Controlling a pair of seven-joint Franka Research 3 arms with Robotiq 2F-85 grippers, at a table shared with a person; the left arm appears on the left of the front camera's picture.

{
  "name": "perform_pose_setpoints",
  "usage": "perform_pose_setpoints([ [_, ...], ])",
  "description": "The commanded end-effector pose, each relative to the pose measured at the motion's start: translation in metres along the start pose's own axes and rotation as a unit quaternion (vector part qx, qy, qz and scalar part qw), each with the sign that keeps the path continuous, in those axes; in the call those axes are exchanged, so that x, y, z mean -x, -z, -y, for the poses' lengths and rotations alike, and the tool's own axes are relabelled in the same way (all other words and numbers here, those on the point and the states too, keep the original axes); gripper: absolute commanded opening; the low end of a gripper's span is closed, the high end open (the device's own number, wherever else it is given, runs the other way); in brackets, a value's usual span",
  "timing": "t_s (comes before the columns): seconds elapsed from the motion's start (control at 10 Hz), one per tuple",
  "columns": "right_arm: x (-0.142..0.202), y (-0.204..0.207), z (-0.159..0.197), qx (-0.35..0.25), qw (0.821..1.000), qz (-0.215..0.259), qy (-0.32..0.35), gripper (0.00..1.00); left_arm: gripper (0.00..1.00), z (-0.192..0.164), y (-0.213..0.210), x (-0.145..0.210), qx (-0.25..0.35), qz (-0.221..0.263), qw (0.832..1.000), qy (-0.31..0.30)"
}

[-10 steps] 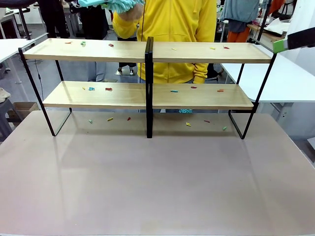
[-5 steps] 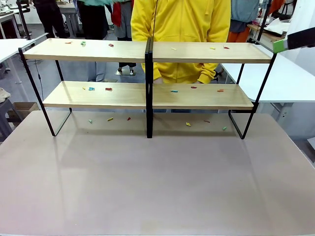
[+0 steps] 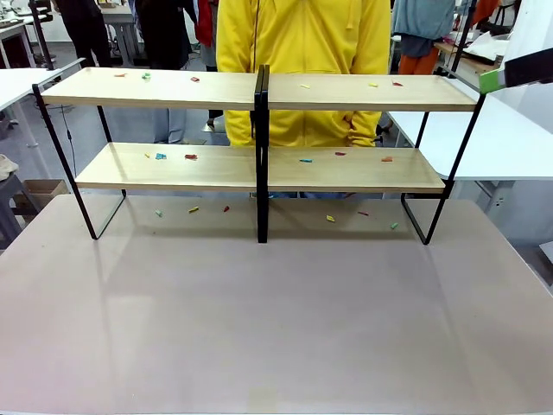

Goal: Clean the shelves.
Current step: Pick up the Duster when the human hands it over, then clean a randomly selected level of the Shelf with the Duster.

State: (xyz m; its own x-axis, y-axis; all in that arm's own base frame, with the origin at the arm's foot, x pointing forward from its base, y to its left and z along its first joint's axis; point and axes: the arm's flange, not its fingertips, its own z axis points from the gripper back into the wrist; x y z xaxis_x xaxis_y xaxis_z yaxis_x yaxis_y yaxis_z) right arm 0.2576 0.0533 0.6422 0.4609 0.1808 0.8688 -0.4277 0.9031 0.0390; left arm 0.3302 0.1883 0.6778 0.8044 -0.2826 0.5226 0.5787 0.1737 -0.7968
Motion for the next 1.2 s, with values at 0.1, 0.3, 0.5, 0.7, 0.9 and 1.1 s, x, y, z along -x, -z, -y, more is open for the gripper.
perform_pose_setpoints([
  [0.1,0.0,0.0,0.001,-0.004,1.0,-0.001,-0.002,1.0,0.0,0.0,0.0,0.0,0.0,0.0,1.0,0.0],
  [0.3,0.0,0.0,0.001,-0.004,1.0,-0.001,-0.002,1.0,0.0,0.0,0.0,0.0,0.0,0.0,1.0,0.0],
  [0.5,0.0,0.0,0.001,-0.004,1.0,-0.001,-0.002,1.0,0.0,0.0,0.0,0.0,0.0,0.0,1.0,0.0],
  [0.7,0.0,0.0,0.001,-0.004,1.0,-0.001,-0.002,1.0,0.0,0.0,0.0,0.0,0.0,0.0,1.0,0.0],
  [0.9,0.0,0.0,0.001,-0.004,1.0,-0.001,-0.002,1.0,0.0,0.0,0.0,0.0,0.0,0.0,1.0,0.0],
  [1.1,0.0,0.0,0.001,-0.004,1.0,-0.001,-0.002,1.0,0.13,-0.003,0.046,0.009,-0.098,-0.127,0.987,0.018],
])
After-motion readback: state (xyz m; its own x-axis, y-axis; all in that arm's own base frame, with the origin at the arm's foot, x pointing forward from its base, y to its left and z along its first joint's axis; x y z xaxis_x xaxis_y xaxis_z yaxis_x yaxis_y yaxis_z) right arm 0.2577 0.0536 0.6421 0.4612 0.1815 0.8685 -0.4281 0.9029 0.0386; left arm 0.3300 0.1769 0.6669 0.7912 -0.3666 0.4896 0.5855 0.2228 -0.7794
